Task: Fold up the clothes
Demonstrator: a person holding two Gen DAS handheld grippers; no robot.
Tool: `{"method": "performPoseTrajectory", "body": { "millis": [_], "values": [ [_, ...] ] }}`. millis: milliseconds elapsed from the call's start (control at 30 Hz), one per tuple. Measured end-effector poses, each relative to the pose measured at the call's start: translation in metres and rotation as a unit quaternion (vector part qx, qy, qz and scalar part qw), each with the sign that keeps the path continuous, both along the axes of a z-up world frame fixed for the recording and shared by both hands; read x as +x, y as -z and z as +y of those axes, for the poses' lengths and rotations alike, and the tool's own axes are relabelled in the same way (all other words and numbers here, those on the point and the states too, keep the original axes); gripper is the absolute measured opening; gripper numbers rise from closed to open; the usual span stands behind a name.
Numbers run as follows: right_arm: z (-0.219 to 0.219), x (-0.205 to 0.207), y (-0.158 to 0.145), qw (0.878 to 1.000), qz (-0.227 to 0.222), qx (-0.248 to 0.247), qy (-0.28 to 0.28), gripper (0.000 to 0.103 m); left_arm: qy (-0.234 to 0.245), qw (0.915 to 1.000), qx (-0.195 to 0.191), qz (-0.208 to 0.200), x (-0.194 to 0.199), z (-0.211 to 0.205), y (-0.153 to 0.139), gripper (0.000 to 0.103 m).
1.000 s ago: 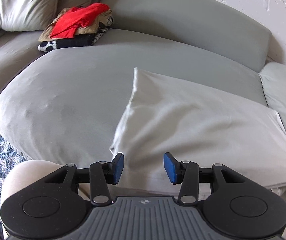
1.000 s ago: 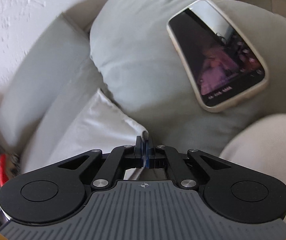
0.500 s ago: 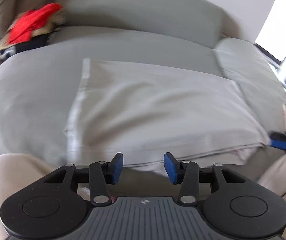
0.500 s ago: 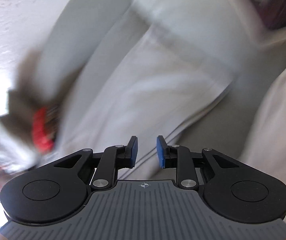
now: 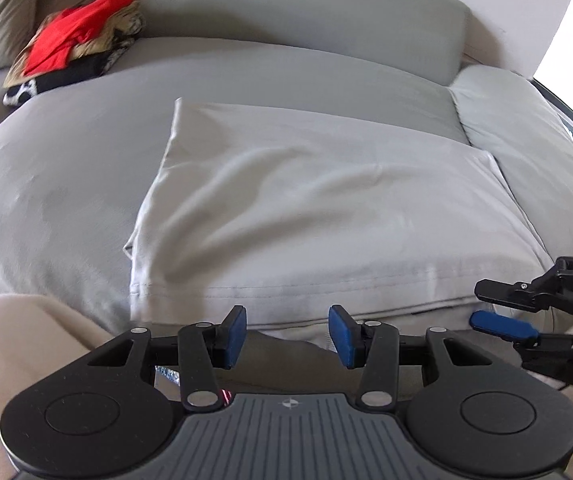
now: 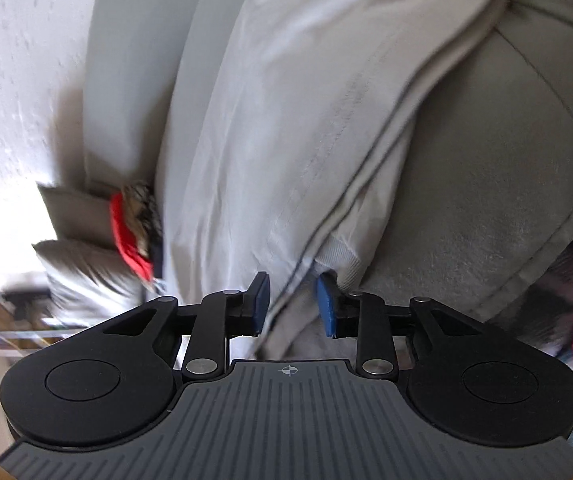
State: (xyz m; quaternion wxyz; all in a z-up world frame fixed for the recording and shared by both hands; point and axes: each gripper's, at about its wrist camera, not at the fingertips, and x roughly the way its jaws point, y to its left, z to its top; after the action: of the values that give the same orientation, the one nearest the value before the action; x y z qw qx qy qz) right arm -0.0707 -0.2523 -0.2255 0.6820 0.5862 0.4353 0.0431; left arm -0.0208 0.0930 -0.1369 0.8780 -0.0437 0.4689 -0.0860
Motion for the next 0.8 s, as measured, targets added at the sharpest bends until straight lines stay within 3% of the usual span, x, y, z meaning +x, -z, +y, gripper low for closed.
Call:
{"method": "performPoseTrajectory", "body": {
  "millis": [167, 333, 533, 700, 733, 800],
  "values": [
    [-0.005, -0.009, 0.003, 0.999, -0.028, 0.024, 0.022, 0.032, -0.019, 0.9998, -0.006, 0.006, 0.001, 0.008, 0.001, 0.044],
    [-0.011, -0.009, -0.001, 0.998, -0.047, 0.01, 0.042, 0.033, -0.024, 0.9997, -0.007, 0.007, 0.002, 0.01, 0.0, 0.044],
    [-0.016, -0.011, -0.002, 0.997, -0.064, 0.026, 0.027, 0.033, -0.04, 0.9991, -0.009, 0.004, 0.003, 0.015, -0.002, 0.044],
    [0.0, 0.006, -0.003, 0.996, -0.084, 0.01, 0.004, 0.028, -0.062, 0.998, -0.012, 0.005, 0.004, 0.023, -0.005, 0.044],
    [0.002, 0.01, -0.003, 0.997, -0.082, 0.006, -0.001, 0.025, -0.065, 0.9978, -0.012, 0.006, 0.005, 0.024, -0.005, 0.044],
    [0.008, 0.016, -0.005, 0.997, -0.073, -0.016, -0.013, 0.005, -0.068, 0.9976, -0.012, 0.006, 0.004, 0.025, -0.005, 0.044]
  ]
}}
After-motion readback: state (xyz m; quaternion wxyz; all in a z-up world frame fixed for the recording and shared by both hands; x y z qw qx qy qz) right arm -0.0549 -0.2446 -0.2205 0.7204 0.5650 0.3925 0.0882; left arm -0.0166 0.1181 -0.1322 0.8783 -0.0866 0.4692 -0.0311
